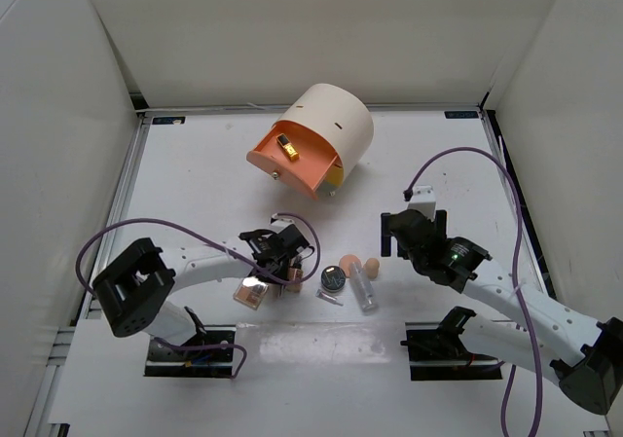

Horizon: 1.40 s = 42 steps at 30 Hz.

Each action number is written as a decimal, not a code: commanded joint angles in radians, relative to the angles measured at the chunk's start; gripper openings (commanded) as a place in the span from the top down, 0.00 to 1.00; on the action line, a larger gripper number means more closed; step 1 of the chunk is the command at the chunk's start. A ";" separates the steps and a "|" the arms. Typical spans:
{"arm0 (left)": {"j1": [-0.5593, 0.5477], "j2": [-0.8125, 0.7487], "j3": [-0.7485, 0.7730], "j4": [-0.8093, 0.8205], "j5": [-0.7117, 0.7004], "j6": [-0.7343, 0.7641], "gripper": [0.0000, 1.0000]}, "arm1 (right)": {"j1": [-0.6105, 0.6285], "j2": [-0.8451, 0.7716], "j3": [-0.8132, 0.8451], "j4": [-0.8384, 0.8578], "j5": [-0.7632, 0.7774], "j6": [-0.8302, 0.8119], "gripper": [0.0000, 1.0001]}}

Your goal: Organize the makeup

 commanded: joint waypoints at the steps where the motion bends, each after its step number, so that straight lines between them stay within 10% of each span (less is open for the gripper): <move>1: -0.023 -0.012 0.049 -0.067 -0.037 0.007 0.87 | -0.003 -0.027 0.035 0.005 0.037 0.004 0.01; 18: 0.060 -0.187 0.632 -0.675 -0.502 -0.339 0.87 | -0.003 -0.055 0.081 0.051 0.108 -0.024 0.01; 27: 0.202 -0.138 0.863 -0.155 -0.453 0.069 0.83 | -0.003 -0.018 0.090 0.088 0.106 -0.019 0.01; 42: 0.296 0.169 0.986 -0.043 -0.217 -0.002 0.77 | -0.003 -0.005 0.105 0.070 0.120 0.007 0.01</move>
